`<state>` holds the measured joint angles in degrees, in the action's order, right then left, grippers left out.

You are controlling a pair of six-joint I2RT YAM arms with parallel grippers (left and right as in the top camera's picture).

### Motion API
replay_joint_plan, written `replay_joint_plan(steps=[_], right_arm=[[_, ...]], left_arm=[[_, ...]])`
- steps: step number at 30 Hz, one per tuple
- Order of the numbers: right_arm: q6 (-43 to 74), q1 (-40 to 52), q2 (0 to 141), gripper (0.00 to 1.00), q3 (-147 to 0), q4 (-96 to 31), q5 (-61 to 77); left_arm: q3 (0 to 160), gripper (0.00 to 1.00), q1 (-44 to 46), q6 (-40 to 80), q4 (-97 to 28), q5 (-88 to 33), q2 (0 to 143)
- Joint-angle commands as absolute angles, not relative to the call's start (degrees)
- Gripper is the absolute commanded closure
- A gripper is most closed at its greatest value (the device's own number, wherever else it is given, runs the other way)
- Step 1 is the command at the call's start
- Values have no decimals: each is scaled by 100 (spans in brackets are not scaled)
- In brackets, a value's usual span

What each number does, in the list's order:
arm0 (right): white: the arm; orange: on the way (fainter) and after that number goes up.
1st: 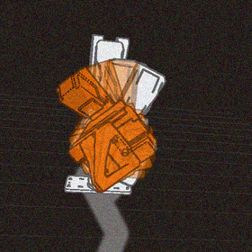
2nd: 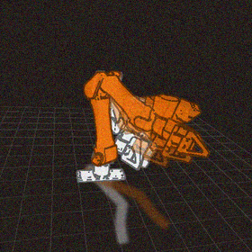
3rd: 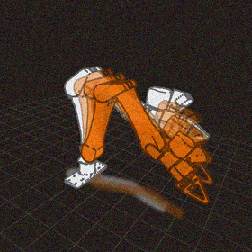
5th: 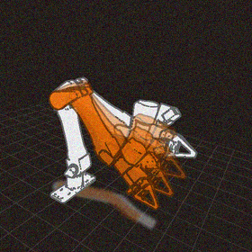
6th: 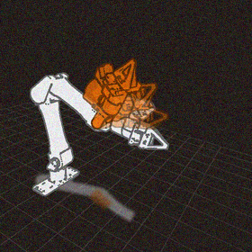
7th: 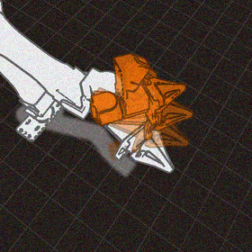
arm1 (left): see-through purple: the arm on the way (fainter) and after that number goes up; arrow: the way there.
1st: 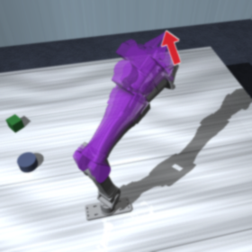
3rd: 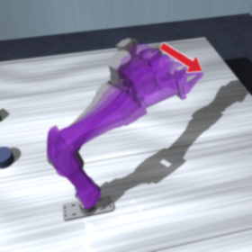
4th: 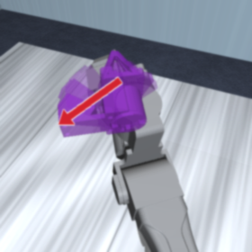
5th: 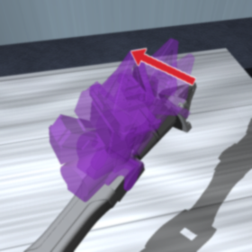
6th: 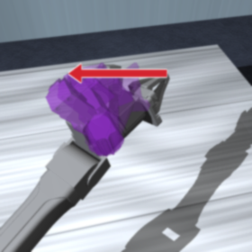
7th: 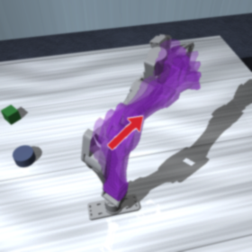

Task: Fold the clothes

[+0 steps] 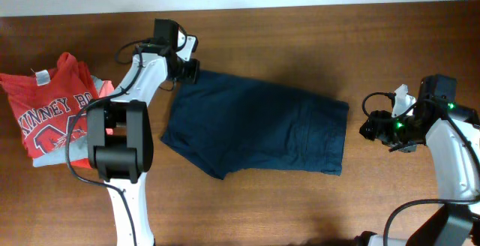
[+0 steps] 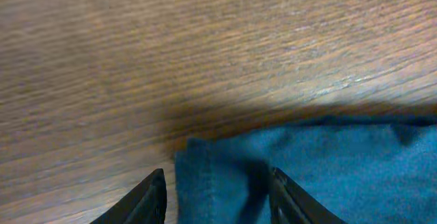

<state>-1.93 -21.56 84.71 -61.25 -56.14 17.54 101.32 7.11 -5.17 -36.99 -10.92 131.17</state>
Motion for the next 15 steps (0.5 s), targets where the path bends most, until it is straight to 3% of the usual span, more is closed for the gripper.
replay_joint_plan(steps=[1,15], right_arm=[[-217,-2178,8503,35,-6106,-5629,1817],[-217,-2178,8503,35,-6106,-5627,1772]], left_arm=[[10123,52,709,-631,-3660,-1269,13152],[10197,52,709,-628,-3647,-1291,13146]])
